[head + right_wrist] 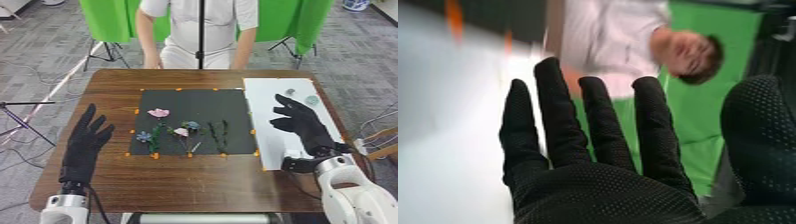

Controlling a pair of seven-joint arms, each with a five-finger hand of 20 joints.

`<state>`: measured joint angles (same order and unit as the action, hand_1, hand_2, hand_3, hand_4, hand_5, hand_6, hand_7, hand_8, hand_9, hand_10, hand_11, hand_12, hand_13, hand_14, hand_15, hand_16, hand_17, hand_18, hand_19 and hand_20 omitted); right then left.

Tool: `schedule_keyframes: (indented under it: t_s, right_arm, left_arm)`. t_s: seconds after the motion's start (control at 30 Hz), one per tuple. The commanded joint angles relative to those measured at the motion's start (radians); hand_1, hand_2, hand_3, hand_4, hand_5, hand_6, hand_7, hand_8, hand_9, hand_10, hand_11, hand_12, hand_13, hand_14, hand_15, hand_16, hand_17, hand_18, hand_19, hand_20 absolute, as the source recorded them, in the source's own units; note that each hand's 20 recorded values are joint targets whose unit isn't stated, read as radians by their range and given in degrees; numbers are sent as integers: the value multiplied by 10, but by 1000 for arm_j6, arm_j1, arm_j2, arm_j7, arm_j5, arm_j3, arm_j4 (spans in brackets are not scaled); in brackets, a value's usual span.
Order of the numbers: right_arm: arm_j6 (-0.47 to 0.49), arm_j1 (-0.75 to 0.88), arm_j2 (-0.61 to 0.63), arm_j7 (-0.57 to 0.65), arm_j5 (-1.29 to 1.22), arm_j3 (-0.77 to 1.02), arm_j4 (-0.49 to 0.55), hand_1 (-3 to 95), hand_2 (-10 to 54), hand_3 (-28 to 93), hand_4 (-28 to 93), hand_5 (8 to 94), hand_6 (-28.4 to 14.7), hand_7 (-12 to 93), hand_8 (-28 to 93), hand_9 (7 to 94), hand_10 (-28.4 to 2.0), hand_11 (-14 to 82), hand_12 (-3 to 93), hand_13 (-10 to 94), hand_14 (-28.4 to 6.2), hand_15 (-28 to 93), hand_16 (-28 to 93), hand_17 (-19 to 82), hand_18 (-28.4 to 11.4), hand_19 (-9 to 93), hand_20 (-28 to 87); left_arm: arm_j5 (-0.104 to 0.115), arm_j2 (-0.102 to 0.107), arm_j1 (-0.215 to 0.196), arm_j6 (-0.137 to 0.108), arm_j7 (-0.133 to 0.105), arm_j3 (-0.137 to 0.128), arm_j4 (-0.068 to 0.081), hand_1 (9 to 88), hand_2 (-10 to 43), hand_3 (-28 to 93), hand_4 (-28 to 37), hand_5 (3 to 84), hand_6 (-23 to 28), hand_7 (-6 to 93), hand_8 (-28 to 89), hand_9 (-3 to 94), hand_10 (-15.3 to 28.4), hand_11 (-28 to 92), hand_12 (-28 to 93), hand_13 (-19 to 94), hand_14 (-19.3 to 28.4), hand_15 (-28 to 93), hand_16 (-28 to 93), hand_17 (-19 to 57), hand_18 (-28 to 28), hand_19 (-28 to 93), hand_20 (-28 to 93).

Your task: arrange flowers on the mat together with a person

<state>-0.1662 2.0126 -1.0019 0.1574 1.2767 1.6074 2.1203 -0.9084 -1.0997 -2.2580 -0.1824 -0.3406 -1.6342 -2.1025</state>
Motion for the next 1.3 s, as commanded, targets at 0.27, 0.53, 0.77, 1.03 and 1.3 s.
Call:
schedule_keyframes:
  t_s: [0.27,0.53,0.77,1.03,1.3]
  right_arm:
    - [-116,-658,427,447,516,-448,-338,260,22,699,-237,395,26,138,-105,408,-153,121,172,426,-158,439,164,114,-261,536,281]
    - [80,-1012,418,621,642,-795,-524,285,2,696,-234,388,33,147,-109,401,-145,119,171,431,-149,459,143,121,-262,542,277]
    - [100,-1097,400,647,674,-894,-595,289,-7,694,-235,383,37,152,-112,393,-141,112,172,429,-143,461,140,121,-263,546,277]
    - [220,-1100,374,669,664,-908,-639,286,-9,695,-238,378,41,152,-114,397,-139,116,172,428,-142,461,138,115,-265,542,277]
    - [259,-1046,365,701,632,-887,-645,285,-9,696,-238,381,46,157,-117,397,-138,115,171,429,-143,452,140,114,-266,540,277]
  left_arm:
    - [5,13,-5,-19,-5,12,-8,214,30,767,-282,231,-47,126,-103,259,103,53,140,229,179,194,9,-98,284,473,-23]
    - [4,19,20,-13,-7,21,-5,217,31,768,-283,232,-45,127,-103,260,104,56,140,229,179,195,8,-99,284,474,-24]
    - [5,16,27,-12,-9,25,-2,218,30,771,-283,232,-44,127,-102,261,105,59,140,230,179,196,8,-98,284,475,-25]
    - [1,12,28,0,6,21,-3,221,31,770,-283,232,-44,128,-103,261,104,59,139,230,179,197,7,-98,284,476,-26]
    - [-3,9,41,17,13,22,-1,222,31,770,-283,232,-44,129,-102,261,104,60,139,229,179,198,7,-99,284,475,-26]
